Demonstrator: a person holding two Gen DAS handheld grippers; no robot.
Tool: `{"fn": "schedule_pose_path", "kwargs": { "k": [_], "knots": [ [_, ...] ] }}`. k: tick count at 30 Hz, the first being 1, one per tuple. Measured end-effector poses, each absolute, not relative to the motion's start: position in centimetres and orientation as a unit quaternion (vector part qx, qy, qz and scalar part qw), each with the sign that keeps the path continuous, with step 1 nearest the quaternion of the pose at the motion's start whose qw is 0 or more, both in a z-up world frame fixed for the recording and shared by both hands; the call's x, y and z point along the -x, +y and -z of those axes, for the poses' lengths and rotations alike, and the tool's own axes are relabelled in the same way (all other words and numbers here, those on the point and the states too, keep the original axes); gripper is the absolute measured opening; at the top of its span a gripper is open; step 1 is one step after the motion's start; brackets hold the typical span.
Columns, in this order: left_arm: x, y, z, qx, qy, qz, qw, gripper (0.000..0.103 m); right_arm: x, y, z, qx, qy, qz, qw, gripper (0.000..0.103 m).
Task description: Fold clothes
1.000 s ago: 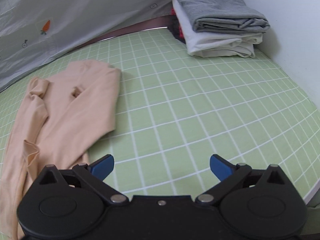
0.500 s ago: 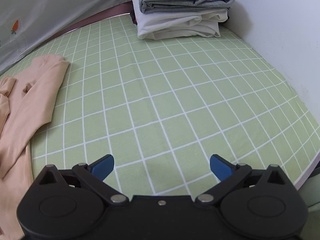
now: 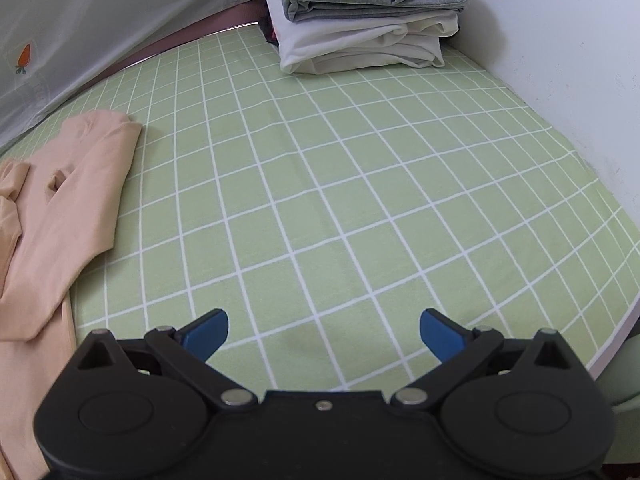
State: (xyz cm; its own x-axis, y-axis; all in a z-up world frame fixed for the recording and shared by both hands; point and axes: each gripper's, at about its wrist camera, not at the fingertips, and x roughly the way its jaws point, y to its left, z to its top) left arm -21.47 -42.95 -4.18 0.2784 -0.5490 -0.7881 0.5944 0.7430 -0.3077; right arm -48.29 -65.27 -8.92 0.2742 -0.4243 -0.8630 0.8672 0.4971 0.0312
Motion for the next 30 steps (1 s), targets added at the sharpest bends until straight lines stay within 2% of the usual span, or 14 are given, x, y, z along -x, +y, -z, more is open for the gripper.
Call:
{"fn": "schedule_pose_path", "kwargs": {
  "k": [6, 17, 25, 30],
  "knots": [
    [16.5, -39.4, 0.7, -0.021, 0.437, 0.359, 0.824, 0.003, 43.1, -62.2, 9.1, -0.275, 0.416, 0.412, 0.762, 0.103],
    [6.4, -33.3, -2.6, 0.015, 0.383, 0.373, 0.845, 0.003, 34.2, -55.4, 8.9, -0.282, 0.392, 0.387, 0.785, 0.103],
    [-2.1, -27.8, -3.3, 0.068, 0.349, 0.337, 0.872, 0.003, 27.8, -54.2, 10.3, -0.264, 0.403, 0.418, 0.77, 0.103],
    [-7.3, -24.0, -1.5, 0.099, 0.343, 0.282, 0.89, 0.003, 24.8, -54.1, 10.5, -0.221, 0.424, 0.439, 0.761, 0.103]
  ]
}}
